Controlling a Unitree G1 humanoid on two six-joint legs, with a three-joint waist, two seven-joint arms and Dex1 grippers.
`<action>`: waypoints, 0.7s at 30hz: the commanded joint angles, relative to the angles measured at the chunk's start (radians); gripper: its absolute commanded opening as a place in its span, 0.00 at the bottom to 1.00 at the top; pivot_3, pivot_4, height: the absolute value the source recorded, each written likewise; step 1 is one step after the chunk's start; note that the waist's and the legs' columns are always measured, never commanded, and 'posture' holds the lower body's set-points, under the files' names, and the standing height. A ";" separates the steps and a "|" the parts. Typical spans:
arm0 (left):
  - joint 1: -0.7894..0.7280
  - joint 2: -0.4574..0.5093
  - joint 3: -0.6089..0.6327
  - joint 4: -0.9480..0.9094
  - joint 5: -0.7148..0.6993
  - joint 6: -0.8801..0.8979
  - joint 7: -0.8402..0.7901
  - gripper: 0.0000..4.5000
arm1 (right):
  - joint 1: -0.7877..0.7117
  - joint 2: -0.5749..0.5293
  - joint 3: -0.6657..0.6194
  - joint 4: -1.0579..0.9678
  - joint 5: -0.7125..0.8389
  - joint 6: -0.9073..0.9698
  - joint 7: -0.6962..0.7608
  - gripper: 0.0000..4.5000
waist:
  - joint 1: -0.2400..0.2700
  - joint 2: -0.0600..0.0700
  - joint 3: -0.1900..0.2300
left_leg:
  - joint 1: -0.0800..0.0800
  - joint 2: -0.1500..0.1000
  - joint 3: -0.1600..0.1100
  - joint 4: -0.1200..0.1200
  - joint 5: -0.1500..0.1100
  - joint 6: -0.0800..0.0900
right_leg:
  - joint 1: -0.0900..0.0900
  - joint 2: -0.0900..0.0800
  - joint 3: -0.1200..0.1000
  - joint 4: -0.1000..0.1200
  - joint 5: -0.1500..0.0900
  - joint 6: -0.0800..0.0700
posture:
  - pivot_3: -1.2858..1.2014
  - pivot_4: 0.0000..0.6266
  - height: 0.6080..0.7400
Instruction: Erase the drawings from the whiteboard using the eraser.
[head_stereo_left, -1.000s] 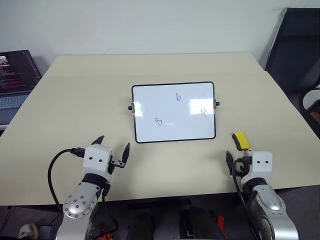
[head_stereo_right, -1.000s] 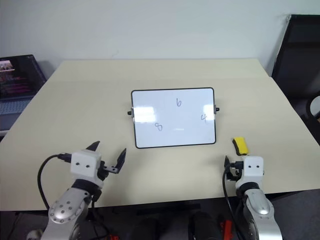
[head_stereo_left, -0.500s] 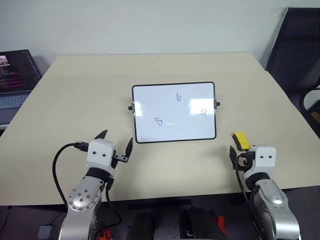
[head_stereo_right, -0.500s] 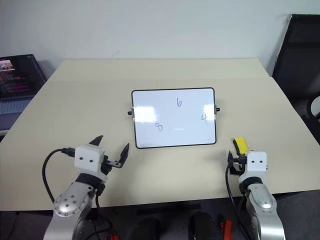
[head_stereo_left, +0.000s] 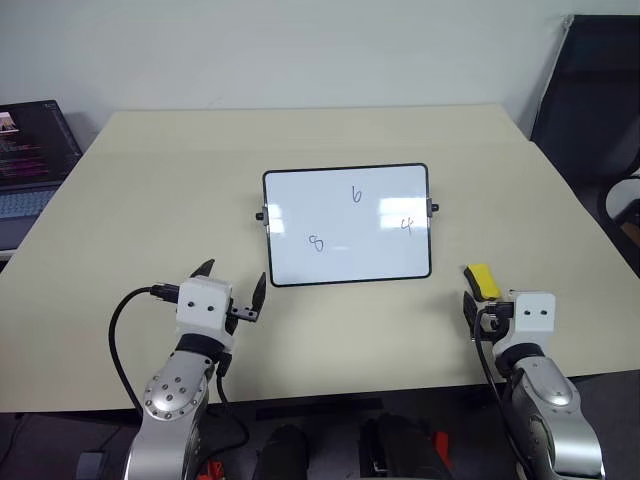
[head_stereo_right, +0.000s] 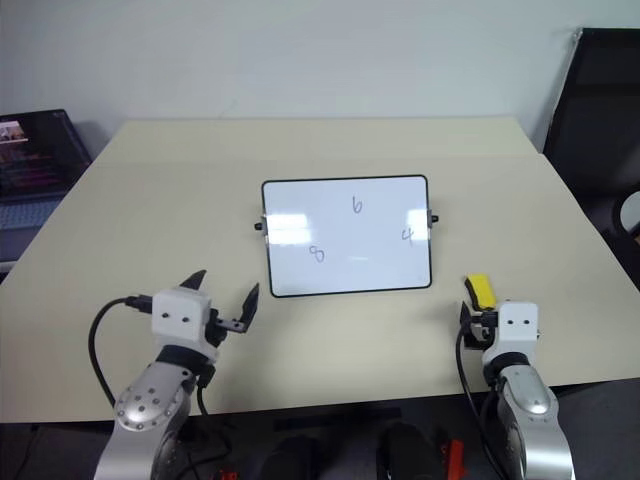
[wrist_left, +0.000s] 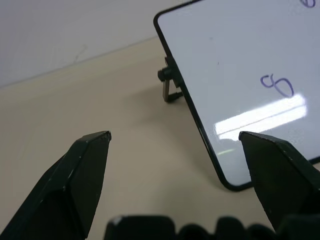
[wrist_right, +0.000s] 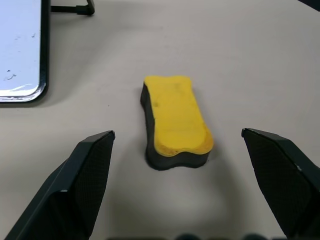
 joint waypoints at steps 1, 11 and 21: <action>-0.054 0.019 0.023 -0.002 -0.069 0.013 -0.051 1.00 | -0.033 -0.020 -0.026 -0.005 0.007 -0.027 0.007 0.99 | 0.000 0.000 0.000 | 0.000 0.000 0.000 0.000 0.000 0.000 | 0.000 0.000 0.000 0.000 0.000 0.000 | 0.52 0.24 1.00; -0.239 0.099 -0.073 0.083 -0.290 0.092 -0.334 1.00 | -0.116 -0.029 -0.096 -0.002 0.098 0.129 0.007 0.99 | 0.001 0.000 0.000 | 0.000 -0.001 0.000 0.000 0.000 0.000 | 0.000 0.001 -0.001 0.001 0.003 0.005 | 0.52 0.24 1.00; -0.326 0.171 -0.165 0.227 -0.383 0.066 -0.604 1.00 | -0.179 -0.035 -0.107 0.028 0.161 0.230 0.021 0.99 | -0.002 0.000 0.000 | 0.000 -0.001 0.000 0.000 0.000 0.000 | 0.000 0.002 -0.001 0.003 0.003 0.004 | 0.52 0.24 1.00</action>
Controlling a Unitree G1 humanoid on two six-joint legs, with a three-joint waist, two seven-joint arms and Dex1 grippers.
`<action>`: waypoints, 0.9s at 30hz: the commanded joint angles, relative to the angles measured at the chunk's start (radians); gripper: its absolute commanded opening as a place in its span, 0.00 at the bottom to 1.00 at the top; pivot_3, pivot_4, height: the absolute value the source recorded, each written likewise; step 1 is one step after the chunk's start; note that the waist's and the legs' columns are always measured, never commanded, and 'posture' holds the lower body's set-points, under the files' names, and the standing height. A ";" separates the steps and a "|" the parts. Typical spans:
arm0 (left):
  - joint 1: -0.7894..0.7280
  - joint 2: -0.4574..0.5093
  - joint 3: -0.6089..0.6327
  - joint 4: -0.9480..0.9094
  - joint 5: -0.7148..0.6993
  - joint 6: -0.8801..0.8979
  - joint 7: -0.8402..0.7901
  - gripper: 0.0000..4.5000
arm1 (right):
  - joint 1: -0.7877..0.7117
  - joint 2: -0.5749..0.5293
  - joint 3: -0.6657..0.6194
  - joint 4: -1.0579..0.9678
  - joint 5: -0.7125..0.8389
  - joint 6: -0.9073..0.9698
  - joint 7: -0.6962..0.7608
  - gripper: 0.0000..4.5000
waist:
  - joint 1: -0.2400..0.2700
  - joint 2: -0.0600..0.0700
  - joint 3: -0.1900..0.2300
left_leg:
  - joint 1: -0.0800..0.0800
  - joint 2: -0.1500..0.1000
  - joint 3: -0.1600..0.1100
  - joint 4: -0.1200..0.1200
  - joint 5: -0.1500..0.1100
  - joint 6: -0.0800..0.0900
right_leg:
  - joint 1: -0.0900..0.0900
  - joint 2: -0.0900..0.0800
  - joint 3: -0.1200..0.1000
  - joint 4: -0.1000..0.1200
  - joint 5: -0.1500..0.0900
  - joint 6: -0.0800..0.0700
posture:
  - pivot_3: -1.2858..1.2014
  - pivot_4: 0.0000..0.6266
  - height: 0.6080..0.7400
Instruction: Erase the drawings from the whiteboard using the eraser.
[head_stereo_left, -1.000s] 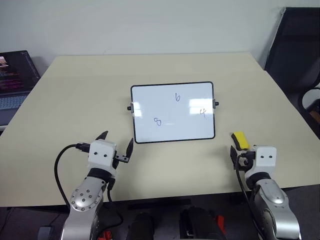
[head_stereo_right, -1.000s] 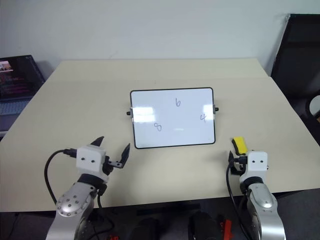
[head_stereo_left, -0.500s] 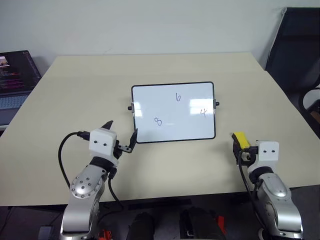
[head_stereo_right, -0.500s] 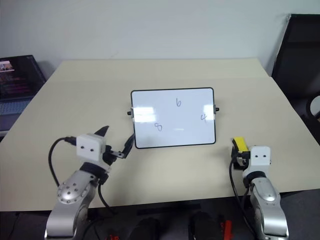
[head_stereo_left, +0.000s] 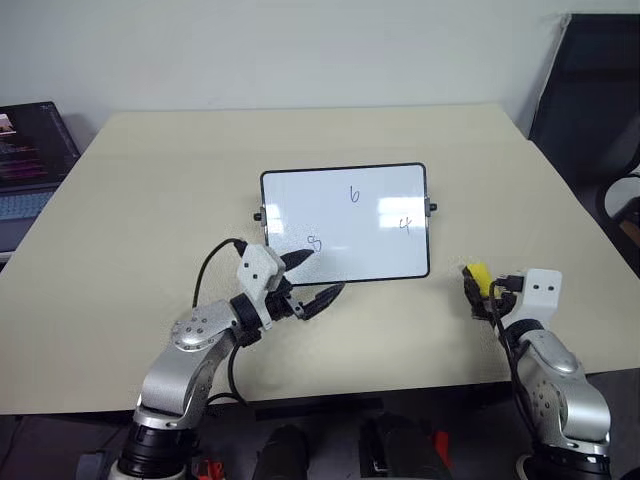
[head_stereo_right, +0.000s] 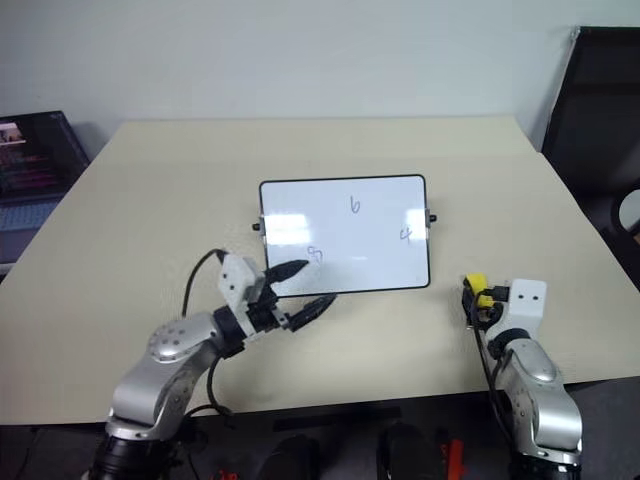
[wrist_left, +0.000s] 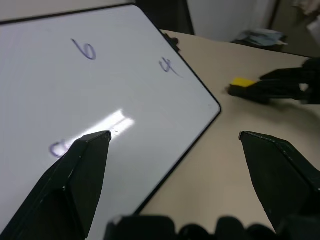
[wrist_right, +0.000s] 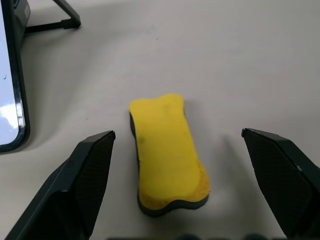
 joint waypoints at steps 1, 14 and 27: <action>-0.034 0.017 -0.037 0.027 -0.021 -0.036 -0.081 1.00 | -0.031 -0.021 -0.017 0.010 0.014 0.001 0.010 0.99 | 0.000 0.000 0.000 | 0.000 0.000 0.000 0.000 0.000 0.000 | 0.000 0.000 0.000 0.000 0.000 0.000 | 0.52 0.24 1.00; -0.051 0.010 -0.094 0.068 0.000 -0.082 -0.123 1.00 | -0.098 -0.028 -0.040 0.098 0.034 -0.010 0.014 0.99 | 0.000 0.000 0.000 | 0.000 0.000 0.000 0.000 0.000 0.000 | 0.000 0.000 0.001 0.000 0.000 0.000 | 0.52 0.24 1.00; -0.053 0.047 -0.098 -0.022 -0.084 0.030 -0.172 1.00 | -0.111 -0.024 -0.025 0.117 0.046 -0.005 0.012 0.99 | 0.000 0.000 0.000 | 0.000 0.000 0.000 0.000 0.000 0.000 | 0.000 0.000 0.001 0.000 0.000 0.000 | 0.52 0.24 1.00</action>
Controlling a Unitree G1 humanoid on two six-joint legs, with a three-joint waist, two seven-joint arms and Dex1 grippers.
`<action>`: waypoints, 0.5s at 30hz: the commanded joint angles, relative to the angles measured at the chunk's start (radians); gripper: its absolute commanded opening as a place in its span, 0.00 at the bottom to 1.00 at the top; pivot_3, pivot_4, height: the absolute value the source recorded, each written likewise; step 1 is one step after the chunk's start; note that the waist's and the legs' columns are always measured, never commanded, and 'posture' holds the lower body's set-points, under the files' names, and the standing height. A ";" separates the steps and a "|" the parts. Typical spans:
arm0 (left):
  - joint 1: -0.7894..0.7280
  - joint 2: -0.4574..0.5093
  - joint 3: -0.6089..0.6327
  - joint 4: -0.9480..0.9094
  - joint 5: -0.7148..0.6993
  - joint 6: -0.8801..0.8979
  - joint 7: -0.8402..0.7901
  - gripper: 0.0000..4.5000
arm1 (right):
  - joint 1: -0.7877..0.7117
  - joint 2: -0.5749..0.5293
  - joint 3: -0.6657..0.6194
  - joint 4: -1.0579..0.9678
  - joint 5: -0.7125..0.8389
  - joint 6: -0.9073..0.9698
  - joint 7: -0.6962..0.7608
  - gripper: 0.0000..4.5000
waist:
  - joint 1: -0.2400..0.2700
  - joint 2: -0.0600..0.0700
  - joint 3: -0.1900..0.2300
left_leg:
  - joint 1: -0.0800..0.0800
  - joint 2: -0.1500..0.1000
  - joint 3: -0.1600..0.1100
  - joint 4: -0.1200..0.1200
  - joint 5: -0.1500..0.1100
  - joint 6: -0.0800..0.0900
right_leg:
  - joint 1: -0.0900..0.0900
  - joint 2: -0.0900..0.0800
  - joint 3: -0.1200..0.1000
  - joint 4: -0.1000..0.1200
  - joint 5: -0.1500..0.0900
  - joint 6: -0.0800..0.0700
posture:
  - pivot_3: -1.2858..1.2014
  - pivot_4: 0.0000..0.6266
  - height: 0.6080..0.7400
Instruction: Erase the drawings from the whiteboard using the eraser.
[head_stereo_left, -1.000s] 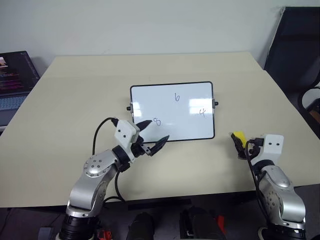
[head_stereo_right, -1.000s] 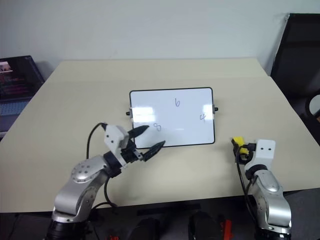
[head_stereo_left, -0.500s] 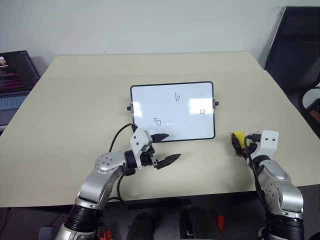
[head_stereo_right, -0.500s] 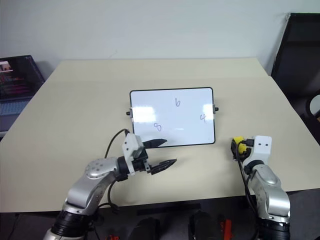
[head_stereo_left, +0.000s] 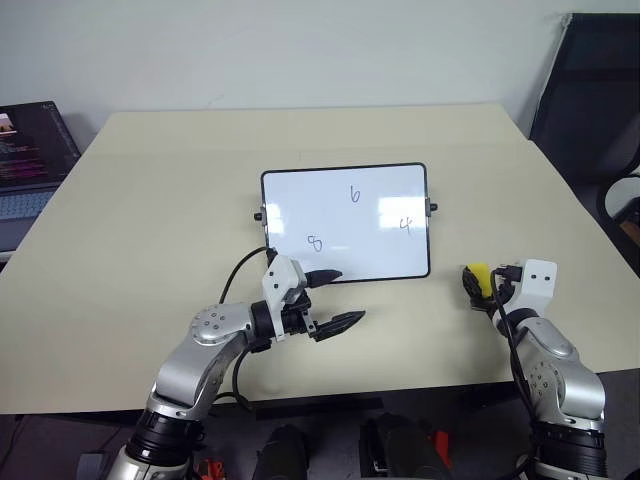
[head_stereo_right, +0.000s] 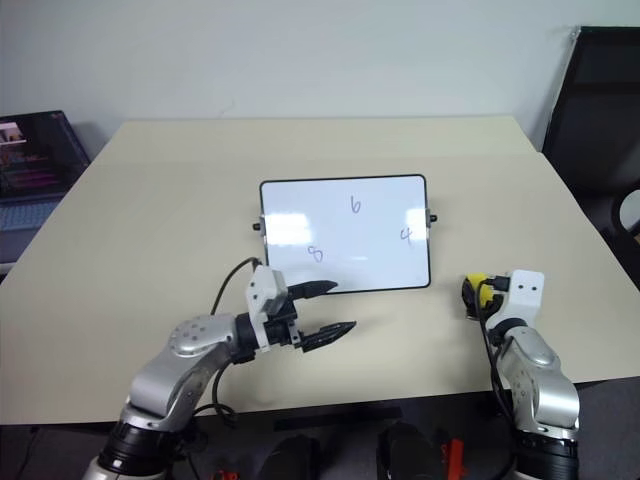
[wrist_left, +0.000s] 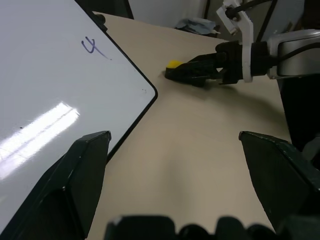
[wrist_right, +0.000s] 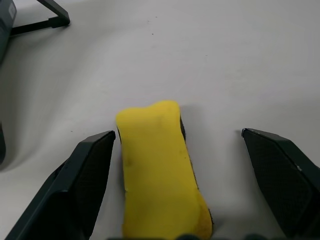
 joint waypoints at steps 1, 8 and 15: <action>-0.013 0.024 -0.005 -0.069 -0.040 0.015 -0.037 1.00 | -0.017 -0.004 -0.001 -0.015 0.007 -0.009 0.002 0.99 | 0.000 0.000 0.000 | 0.000 0.000 0.000 0.000 0.000 0.000 | 0.000 0.000 0.000 0.000 0.000 0.000 | 0.52 0.24 1.00; -0.044 0.057 0.005 -0.048 -0.036 0.018 -0.057 1.00 | -0.031 0.000 0.005 0.001 0.011 -0.011 0.002 0.99 | 0.000 0.000 0.000 | 0.000 0.000 0.000 0.000 0.000 0.000 | 0.000 0.000 0.000 0.000 0.000 0.000 | 0.52 0.24 1.00; -0.040 0.052 -0.004 -0.047 -0.032 0.013 -0.046 1.00 | -0.034 0.009 0.007 -0.004 0.018 -0.007 -0.002 0.99 | 0.000 0.000 0.000 | 0.000 0.000 0.000 0.000 0.000 0.000 | -0.001 0.000 0.000 -0.001 0.000 0.000 | 0.52 0.24 1.00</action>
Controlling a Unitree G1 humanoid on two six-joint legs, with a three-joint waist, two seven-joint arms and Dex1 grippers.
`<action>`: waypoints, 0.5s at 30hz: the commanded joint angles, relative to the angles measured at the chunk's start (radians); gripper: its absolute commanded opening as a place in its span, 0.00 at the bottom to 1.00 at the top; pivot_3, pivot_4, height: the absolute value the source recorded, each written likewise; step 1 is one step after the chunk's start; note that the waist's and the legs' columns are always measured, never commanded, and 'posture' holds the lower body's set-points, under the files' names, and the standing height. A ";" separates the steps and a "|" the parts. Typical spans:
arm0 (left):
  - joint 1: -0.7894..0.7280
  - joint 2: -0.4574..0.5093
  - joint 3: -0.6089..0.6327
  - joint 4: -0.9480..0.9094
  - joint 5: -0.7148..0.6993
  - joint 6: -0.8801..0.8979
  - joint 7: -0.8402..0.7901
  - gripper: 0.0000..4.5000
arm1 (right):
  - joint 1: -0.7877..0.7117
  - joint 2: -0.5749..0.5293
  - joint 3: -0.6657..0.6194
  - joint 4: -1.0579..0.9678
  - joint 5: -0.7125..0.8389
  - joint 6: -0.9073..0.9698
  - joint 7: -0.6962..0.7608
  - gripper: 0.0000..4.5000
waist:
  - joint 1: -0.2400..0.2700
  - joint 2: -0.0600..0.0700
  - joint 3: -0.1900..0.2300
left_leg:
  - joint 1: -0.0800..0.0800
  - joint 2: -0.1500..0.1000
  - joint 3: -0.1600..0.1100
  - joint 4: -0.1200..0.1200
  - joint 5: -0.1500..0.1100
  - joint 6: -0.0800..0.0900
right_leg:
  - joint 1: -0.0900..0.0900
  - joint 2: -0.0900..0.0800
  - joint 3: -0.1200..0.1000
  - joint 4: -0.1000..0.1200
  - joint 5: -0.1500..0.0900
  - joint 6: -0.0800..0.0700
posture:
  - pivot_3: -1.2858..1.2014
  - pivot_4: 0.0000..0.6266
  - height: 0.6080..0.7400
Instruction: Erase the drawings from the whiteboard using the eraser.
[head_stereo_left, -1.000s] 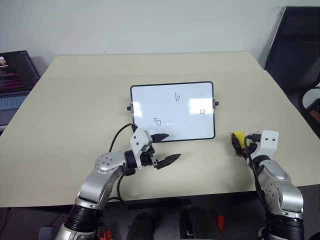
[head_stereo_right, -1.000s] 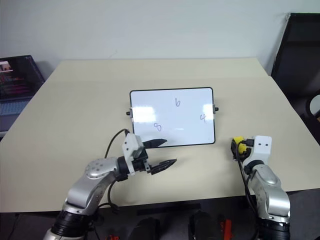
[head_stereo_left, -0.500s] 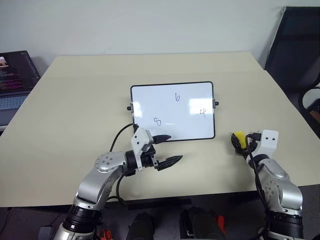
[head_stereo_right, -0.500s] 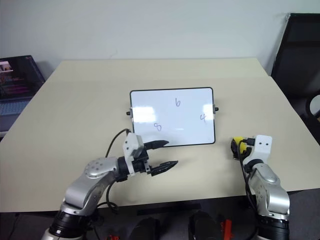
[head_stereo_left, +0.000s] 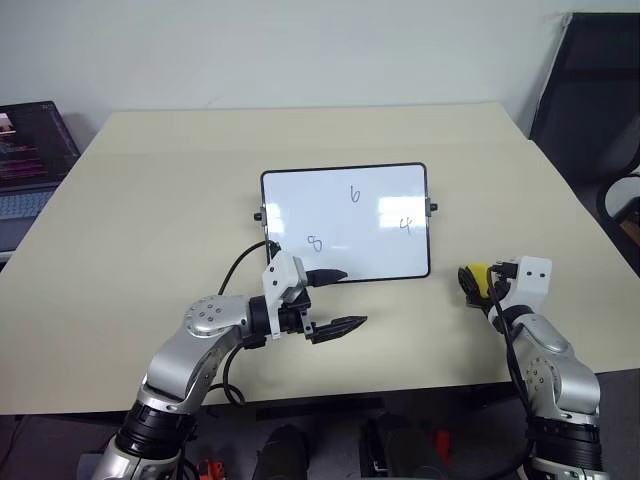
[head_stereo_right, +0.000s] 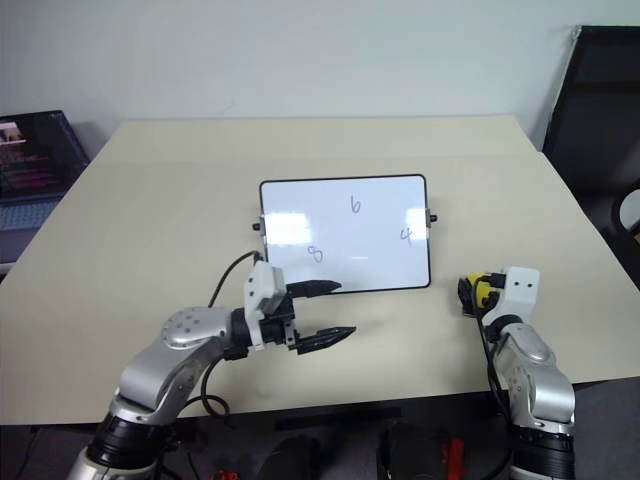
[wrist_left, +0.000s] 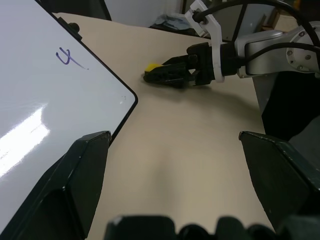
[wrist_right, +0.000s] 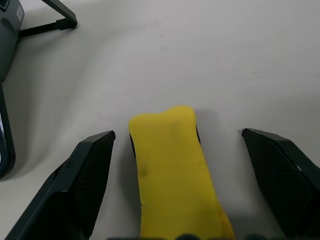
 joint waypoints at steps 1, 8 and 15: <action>0.000 -0.003 0.002 -0.020 -0.004 -0.018 0.004 1.00 | -0.009 0.001 -0.003 -0.024 0.011 -0.007 0.000 0.99 | 0.000 0.000 0.000 | 0.000 0.000 0.000 0.000 0.000 0.000 | 0.000 0.000 0.000 0.000 0.000 0.000 | 0.52 0.24 1.00; -0.006 0.000 0.009 -0.003 0.002 -0.031 0.002 1.00 | -0.006 0.002 -0.007 -0.024 0.015 -0.009 0.002 0.63 | 0.000 0.000 0.000 | 0.000 0.000 0.000 0.000 0.000 0.000 | 0.000 0.000 0.000 0.000 0.000 0.000 | 0.52 0.24 1.00; -0.013 -0.004 0.005 0.003 0.005 -0.037 0.006 1.00 | -0.008 0.003 -0.011 -0.022 0.016 -0.015 0.002 0.28 | 0.000 0.000 0.000 | 0.000 0.000 0.000 0.000 0.000 0.000 | 0.000 0.000 0.000 0.000 0.000 0.000 | 0.52 0.24 1.00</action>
